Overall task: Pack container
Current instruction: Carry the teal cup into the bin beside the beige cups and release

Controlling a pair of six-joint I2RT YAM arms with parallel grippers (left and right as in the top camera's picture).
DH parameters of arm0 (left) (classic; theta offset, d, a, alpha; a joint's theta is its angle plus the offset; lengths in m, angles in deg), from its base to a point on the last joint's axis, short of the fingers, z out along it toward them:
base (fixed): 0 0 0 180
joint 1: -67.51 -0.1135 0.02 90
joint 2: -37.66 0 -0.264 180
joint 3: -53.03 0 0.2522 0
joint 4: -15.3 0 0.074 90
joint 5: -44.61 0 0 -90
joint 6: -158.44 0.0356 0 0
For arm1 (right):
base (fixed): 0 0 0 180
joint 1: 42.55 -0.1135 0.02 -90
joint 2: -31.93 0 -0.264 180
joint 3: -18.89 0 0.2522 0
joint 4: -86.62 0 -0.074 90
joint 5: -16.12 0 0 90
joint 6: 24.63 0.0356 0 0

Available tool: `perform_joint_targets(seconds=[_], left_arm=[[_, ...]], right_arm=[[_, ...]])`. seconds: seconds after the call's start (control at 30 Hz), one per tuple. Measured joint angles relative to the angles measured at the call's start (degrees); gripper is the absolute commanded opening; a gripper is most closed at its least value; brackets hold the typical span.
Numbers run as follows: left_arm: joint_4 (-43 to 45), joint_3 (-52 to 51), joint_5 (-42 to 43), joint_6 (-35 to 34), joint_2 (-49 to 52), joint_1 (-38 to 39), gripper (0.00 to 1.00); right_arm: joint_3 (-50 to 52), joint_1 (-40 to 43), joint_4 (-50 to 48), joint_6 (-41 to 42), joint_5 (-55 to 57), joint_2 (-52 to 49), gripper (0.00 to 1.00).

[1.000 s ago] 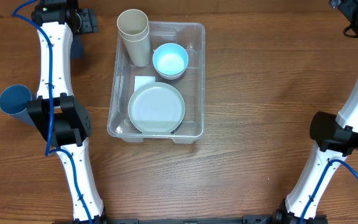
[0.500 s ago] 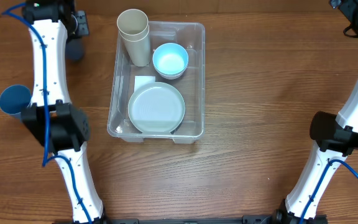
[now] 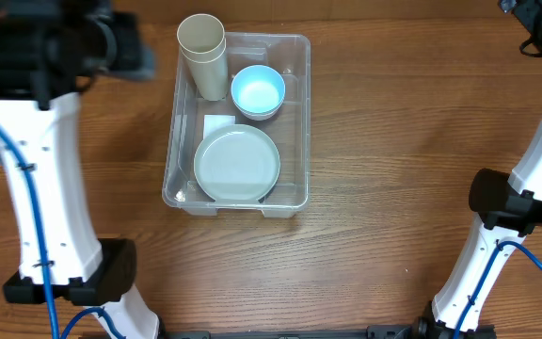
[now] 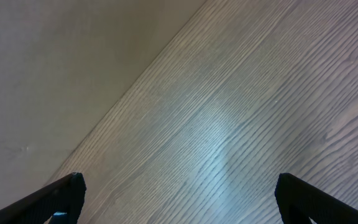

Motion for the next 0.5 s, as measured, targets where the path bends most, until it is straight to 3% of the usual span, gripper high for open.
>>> perform_joint_targets(seconds=[0.13,0.5], left_arm=[[-1.2,0.0,0.7,2.6,0.7,9.8,0.04],[-1.9,0.0,0.2,2.9,12.7,14.2,0.04]], right_arm=[[0.0,0.0,0.0,0.0,0.0,0.0,1.0],[0.0,0.0,0.0,0.0,0.0,0.0,1.0]])
